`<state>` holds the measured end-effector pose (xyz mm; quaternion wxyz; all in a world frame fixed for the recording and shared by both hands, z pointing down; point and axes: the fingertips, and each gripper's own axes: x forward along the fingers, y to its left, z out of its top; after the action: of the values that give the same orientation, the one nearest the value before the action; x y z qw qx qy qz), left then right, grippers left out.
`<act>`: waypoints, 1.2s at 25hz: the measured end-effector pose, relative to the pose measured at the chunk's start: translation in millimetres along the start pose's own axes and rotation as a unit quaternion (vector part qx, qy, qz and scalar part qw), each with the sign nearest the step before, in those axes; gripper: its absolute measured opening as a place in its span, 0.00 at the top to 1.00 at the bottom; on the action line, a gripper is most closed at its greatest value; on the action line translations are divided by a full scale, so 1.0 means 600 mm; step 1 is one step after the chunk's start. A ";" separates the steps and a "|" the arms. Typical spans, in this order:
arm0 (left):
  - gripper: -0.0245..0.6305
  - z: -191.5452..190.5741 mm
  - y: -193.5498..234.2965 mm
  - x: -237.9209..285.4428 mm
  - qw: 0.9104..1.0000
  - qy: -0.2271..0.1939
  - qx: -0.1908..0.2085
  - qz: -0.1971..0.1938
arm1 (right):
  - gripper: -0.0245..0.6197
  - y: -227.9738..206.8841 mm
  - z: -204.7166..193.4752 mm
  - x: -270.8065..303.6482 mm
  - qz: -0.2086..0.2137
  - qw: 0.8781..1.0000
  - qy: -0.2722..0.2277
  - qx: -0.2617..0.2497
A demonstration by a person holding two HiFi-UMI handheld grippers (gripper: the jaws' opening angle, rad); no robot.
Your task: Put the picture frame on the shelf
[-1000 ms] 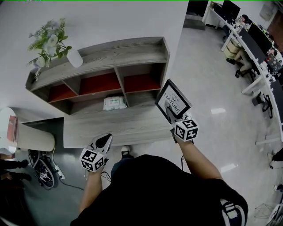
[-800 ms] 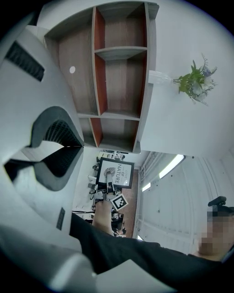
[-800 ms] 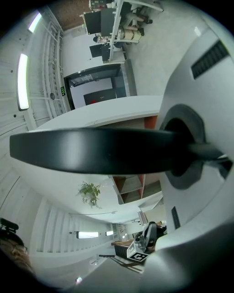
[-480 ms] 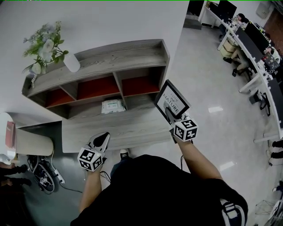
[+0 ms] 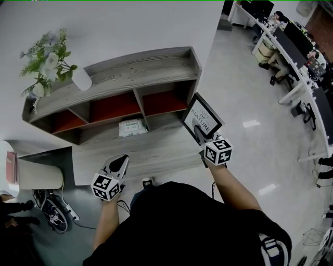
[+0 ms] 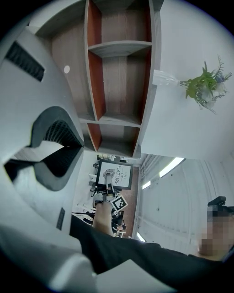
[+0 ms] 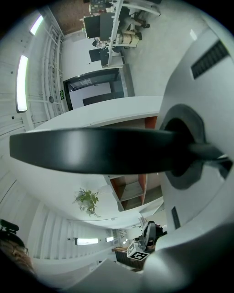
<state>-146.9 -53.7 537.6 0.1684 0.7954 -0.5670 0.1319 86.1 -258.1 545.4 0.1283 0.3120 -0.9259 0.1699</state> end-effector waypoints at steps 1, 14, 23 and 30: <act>0.93 0.000 0.004 0.002 1.000 0.001 0.001 -0.003 | 0.93 0.001 0.001 0.002 -0.002 1.000 0.000 0.001; 0.93 0.025 0.067 0.027 0.999 0.001 0.012 -0.038 | 0.93 0.005 0.009 0.034 -0.035 0.999 0.009 0.006; 0.93 0.043 0.104 0.048 0.998 0.005 0.025 -0.063 | 0.93 0.012 0.017 0.058 -0.052 0.999 0.010 0.007; 0.93 0.055 0.127 0.064 0.996 0.004 0.031 -0.079 | 0.93 0.005 0.017 0.065 -0.075 0.997 0.008 0.017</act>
<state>-205.8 -123.4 532.0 0.1555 0.8424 -0.4970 0.1388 52.5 -280.8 548.9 0.1429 0.3812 -0.8959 0.1779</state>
